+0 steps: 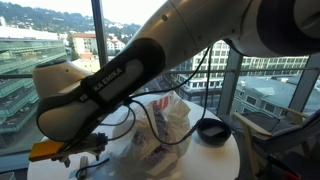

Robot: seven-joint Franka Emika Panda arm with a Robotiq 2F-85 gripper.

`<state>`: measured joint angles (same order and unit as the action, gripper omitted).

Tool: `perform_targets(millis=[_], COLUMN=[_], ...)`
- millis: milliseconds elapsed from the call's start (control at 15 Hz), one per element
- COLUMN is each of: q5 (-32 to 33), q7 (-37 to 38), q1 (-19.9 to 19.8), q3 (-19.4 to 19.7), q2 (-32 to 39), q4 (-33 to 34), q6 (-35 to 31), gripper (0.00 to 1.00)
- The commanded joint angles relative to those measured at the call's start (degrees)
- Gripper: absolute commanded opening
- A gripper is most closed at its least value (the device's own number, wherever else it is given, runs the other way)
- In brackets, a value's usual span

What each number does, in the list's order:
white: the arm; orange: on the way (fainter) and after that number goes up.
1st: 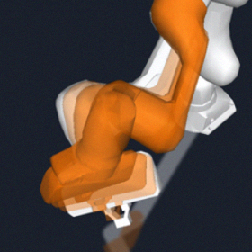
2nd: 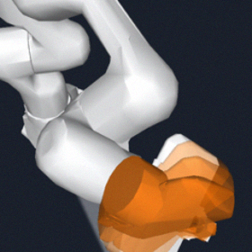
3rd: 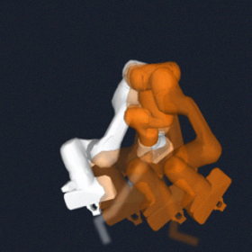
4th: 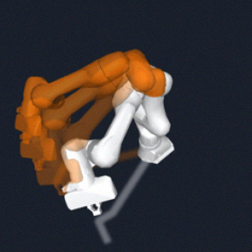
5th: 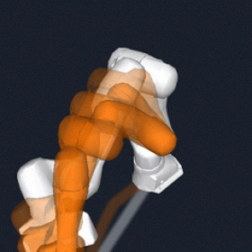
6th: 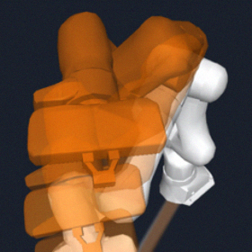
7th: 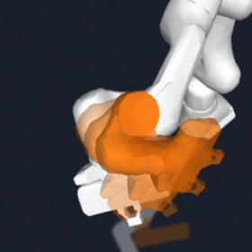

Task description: Put the dress, whiteboard eraser and the object on the right into the carrier bag

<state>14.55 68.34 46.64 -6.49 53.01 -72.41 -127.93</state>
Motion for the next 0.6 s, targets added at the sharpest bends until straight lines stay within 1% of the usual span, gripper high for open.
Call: perform_targets(millis=[0, 267, 333, 533], q5=[-1.94, -2.08, -0.83, -1.20], q7=[-2.89, -4.25, -3.82, -4.33], q1=[0.62, 0.51, -0.49, -0.97], q3=[1.73, 3.35, 2.13, 1.78], q2=[5.92, 9.20, 9.44, 10.15], q4=[7.95, 11.04, 10.86, 10.93], q6=[-0.33, 0.54, 0.70, 0.96], gripper=[1.00, 1.00, 0.80, 0.58])
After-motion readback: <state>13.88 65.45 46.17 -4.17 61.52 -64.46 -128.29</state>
